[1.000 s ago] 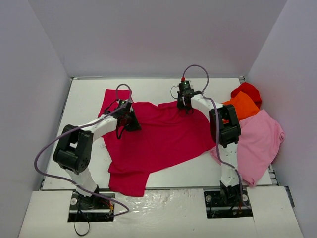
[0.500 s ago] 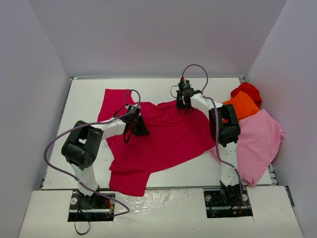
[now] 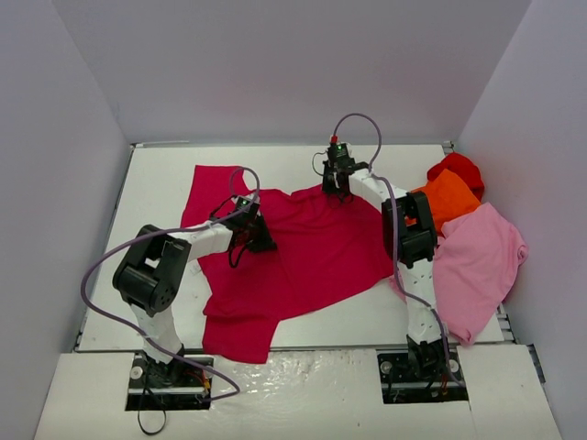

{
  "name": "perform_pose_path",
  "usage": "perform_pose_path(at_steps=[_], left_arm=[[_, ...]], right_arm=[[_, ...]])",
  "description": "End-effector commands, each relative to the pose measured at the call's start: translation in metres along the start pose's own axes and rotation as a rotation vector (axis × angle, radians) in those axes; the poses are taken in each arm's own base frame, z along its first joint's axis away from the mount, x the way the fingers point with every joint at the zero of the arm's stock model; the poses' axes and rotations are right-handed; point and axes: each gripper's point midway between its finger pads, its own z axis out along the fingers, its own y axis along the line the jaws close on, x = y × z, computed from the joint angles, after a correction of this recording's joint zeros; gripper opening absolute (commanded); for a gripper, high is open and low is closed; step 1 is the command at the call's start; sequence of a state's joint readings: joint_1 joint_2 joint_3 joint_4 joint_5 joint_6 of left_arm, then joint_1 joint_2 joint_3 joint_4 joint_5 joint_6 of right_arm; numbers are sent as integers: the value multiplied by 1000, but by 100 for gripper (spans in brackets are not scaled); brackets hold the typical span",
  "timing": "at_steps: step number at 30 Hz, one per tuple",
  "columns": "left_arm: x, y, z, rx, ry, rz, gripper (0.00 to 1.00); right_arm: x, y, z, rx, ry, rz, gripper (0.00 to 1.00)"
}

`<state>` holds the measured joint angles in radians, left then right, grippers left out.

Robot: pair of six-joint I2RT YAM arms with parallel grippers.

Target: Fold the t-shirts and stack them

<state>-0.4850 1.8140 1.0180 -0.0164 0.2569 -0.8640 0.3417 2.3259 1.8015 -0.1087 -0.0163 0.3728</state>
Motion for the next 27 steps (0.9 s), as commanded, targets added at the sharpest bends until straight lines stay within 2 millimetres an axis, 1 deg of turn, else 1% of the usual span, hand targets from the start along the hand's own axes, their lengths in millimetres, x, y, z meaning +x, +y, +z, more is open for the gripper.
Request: perform_pose_path(at_steps=[1, 3, 8, 11, 14, 16, 17, 21, 27], left_arm=[[3, 1, -6, -16, -7, 11, 0], [3, 1, -6, -17, -6, 10, 0], [6, 2, -4, -17, 5, 15, 0], [7, 4, -3, -22, 8, 12, 0], [8, 4, -3, -21, 9, 13, 0], [9, 4, -4, -19, 10, 17, 0], [9, 4, -5, -20, 9, 18, 0], [11, 7, -5, -26, 11, 18, 0], [16, 11, -2, -34, 30, 19, 0]], right_arm=[[-28, 5, -13, -32, -56, 18, 0], [-27, 6, -18, -32, -57, 15, 0], [-17, 4, -23, -34, -36, 18, 0], [-13, 7, -28, -46, -29, 19, 0], [-12, 7, -26, -39, -30, 10, 0], [-12, 4, -17, -18, -32, 4, 0], [-15, 3, -13, -9, -41, 3, 0], [-44, 3, -4, 22, -125, 5, 0], [-98, 20, 3, -17, -306, -6, 0]])
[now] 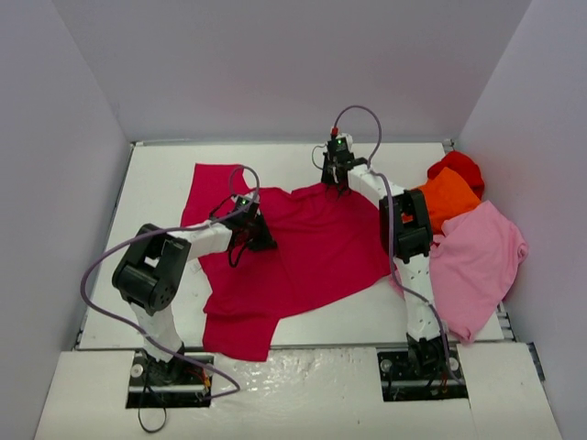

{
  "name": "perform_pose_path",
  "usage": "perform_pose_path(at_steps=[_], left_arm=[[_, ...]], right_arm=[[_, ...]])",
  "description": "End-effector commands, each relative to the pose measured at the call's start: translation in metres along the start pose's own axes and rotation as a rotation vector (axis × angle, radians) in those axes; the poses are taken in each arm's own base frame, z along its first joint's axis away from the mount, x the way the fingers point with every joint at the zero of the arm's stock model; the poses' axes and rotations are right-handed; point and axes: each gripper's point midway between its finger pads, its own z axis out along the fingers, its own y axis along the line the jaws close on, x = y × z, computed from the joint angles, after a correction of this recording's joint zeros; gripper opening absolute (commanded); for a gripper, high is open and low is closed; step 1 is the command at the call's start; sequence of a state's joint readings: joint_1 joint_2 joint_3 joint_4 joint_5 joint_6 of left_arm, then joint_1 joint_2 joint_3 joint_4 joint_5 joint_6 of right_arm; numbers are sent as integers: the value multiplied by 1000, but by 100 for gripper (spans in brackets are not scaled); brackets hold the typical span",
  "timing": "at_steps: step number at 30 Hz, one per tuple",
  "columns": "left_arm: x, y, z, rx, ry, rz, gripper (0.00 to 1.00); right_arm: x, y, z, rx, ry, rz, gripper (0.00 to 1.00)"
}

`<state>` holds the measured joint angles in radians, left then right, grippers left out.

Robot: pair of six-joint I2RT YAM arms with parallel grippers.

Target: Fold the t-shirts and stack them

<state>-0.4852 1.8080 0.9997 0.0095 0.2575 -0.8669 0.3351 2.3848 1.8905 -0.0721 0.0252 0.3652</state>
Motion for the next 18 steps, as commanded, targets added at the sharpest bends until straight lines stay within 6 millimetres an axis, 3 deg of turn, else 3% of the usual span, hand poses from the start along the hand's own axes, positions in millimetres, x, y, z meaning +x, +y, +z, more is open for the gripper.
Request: perform_pose_path(at_steps=[1, 5, 8, 11, 13, 18], left_arm=[[17, 12, -2, -45, 43, 20, 0], [20, 15, 1, -51, 55, 20, 0], [22, 16, 1, -55, 62, 22, 0], [20, 20, -5, -71, 58, 35, 0], [5, 21, -16, -116, 17, 63, 0], [-37, 22, -60, -269, -55, 169, 0]], right_arm=[[-81, 24, -5, -46, -261, -6, 0], [-116, 37, -8, -124, -418, 4, 3], [-126, 40, -18, -141, -415, 12, 4], [-109, 37, -30, -130, -312, -2, 6], [-104, 32, -62, -120, -277, 13, 10], [-55, 10, -123, -82, -161, 62, 11]])
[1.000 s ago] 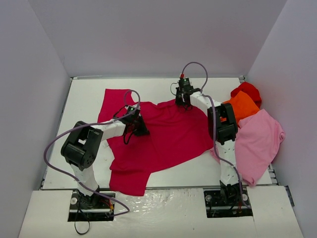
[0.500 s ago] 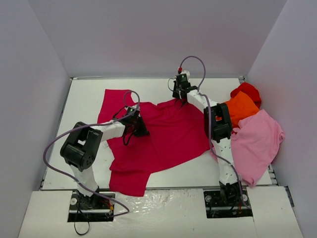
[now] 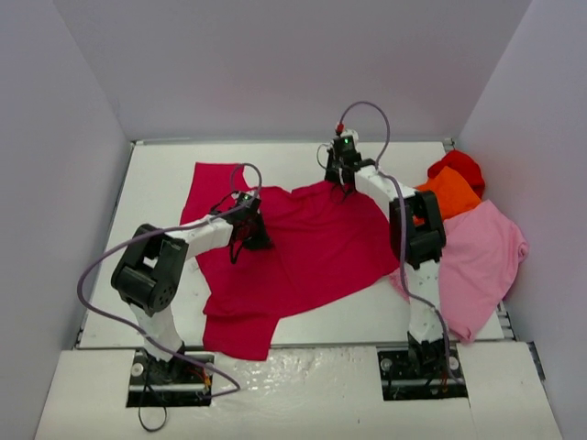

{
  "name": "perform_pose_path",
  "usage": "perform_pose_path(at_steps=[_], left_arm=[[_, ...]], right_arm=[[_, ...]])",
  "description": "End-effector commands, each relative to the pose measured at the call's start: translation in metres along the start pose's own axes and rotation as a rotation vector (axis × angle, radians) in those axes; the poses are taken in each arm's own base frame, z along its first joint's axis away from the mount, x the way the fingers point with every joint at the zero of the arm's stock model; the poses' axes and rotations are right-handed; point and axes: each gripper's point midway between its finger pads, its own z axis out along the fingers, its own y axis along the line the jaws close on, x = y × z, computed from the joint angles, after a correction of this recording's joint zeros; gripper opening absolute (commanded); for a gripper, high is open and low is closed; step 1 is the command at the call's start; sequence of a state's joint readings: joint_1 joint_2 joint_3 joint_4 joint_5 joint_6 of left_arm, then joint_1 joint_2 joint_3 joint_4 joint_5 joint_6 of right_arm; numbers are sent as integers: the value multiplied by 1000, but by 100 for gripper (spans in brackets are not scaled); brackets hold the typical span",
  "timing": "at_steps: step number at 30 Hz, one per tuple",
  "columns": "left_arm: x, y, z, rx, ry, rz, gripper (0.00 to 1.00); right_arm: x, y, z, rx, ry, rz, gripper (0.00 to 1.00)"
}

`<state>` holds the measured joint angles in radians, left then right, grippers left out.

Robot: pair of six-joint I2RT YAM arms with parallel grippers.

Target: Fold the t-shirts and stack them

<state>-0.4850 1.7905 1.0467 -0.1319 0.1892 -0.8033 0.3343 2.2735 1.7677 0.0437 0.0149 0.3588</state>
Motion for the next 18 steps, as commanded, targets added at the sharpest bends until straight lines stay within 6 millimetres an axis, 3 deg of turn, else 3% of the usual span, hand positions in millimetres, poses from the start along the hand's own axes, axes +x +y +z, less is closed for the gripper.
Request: perform_pose_path(at_steps=[1, 3, 6, 13, 15, 18], left_arm=[[-42, 15, -59, -196, -85, 122, 0], [-52, 23, -80, -262, -107, 122, 0], [-55, 54, -101, -354, -83, 44, 0], [-64, 134, -100, -405, -48, -193, 0], [-69, 146, -97, -421, -47, -212, 0], [-88, 146, -87, -415, -65, -210, 0]], right_arm=[[-33, 4, -106, -32, -44, 53, 11], [-20, -2, -129, -26, -12, 43, 11], [-3, -8, -157, -28, 19, 31, 11], [46, 20, -186, -116, 120, -11, 0], [67, 53, -196, -175, 151, -65, 0], [109, 111, -210, -269, 213, -164, 0]])
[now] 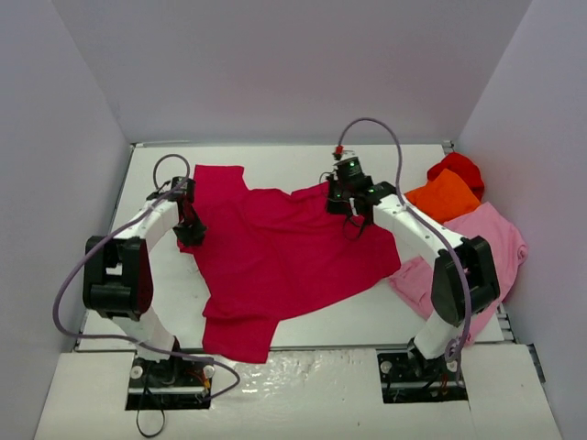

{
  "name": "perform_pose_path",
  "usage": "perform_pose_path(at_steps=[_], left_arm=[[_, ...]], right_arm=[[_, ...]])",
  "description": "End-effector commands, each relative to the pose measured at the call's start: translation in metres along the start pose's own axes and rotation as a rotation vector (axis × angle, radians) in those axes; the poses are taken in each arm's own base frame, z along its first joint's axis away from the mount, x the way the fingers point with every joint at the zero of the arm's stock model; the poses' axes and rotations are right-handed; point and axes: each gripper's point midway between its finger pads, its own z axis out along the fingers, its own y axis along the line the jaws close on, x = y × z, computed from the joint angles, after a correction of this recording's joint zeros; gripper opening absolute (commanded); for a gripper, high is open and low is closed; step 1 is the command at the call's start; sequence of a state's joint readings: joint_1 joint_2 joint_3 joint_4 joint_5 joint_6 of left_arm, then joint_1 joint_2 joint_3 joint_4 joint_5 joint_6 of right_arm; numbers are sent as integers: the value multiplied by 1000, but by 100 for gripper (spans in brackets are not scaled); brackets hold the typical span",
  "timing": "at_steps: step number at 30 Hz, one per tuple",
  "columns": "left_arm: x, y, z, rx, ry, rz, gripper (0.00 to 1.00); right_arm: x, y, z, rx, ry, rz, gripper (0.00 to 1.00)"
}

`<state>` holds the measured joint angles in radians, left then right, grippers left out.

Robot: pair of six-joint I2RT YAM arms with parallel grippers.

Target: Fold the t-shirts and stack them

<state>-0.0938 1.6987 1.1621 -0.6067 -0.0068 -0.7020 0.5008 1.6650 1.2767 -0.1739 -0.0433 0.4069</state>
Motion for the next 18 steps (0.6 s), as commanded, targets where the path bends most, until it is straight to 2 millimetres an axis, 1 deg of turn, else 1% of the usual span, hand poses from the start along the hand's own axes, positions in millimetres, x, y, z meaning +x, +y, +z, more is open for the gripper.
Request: perform_pose_path(at_steps=[1, 3, 6, 7, 8, 9, 10, 11, 14, 16, 18], left_arm=[[-26, -26, -5, 58, -50, 37, 0], [-35, -38, -3, 93, -61, 42, 0], [-55, -53, -3, 130, -115, 52, 0], [-61, -55, -3, 130, -125, 54, 0], [-60, -54, 0, 120, -125, 61, 0], [-67, -57, -2, 122, -141, 70, 0], [-69, -57, -1, 118, -139, 69, 0], [-72, -54, 0, 92, -141, 76, 0], [-73, -53, -1, 85, -149, 75, 0], [-68, -52, 6, 91, -139, 74, 0], [-62, -49, 19, 71, -108, 79, 0]], right_arm=[[46, 86, -10, -150, 73, -122, 0], [58, 105, -10, -172, 89, -162, 0], [93, 133, -7, -222, 160, -213, 0], [102, 138, -4, -229, 181, -222, 0], [111, 145, -3, -240, 199, -235, 0], [124, 155, -5, -259, 219, -265, 0], [126, 155, -2, -254, 224, -267, 0], [138, 159, 0, -245, 238, -283, 0], [148, 163, 6, -236, 251, -287, 0], [153, 166, 11, -237, 261, -284, 0], [154, 176, 11, -264, 266, -283, 0]])
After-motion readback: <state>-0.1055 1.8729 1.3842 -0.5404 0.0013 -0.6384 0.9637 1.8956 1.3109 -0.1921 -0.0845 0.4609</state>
